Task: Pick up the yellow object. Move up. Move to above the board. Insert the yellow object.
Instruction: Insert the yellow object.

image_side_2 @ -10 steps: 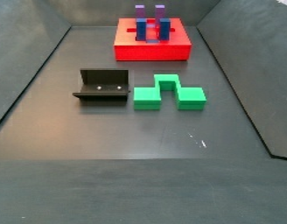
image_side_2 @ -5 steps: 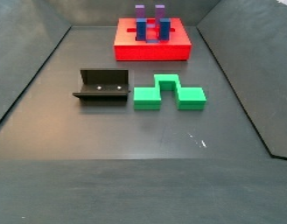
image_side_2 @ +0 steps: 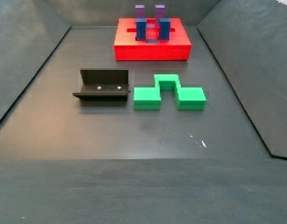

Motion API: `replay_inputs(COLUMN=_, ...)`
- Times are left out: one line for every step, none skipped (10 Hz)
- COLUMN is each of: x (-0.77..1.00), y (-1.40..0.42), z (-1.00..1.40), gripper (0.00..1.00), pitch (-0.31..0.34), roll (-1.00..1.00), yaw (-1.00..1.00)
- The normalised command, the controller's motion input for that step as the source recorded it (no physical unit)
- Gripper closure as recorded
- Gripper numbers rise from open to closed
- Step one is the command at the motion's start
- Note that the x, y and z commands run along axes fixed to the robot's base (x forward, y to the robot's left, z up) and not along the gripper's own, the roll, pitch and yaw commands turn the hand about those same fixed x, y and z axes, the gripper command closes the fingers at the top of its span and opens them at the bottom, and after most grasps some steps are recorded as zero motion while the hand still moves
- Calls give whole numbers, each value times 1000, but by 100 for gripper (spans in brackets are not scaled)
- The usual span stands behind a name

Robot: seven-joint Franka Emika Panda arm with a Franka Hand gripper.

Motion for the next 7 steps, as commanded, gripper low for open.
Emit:
replay_inputs(x=0, y=-174, z=-471, gripper=100, pitch=-397, roll=-13, yaw=91)
replay_inputs(x=0, y=-254, z=-531, gripper=100, pitch=-357, roll=103, yaw=34)
replay_inputs(x=0, y=-437, z=-540, gripper=100, pitch=-171, roll=357, yaw=0)
replay_inputs(x=-23, y=-531, z=-680, gripper=100, pitch=-139, roll=314, yaw=0)
replay_inputs(x=0, y=-471, z=-740, gripper=100, pitch=-154, roll=243, yaw=43)
replay_inputs(x=126, y=-291, z=-671, gripper=100, pitch=-189, roll=194, yaw=163)
replay_inputs(x=91, y=-129, z=-431, gripper=100, pitch=-89, roll=209, yaw=77)
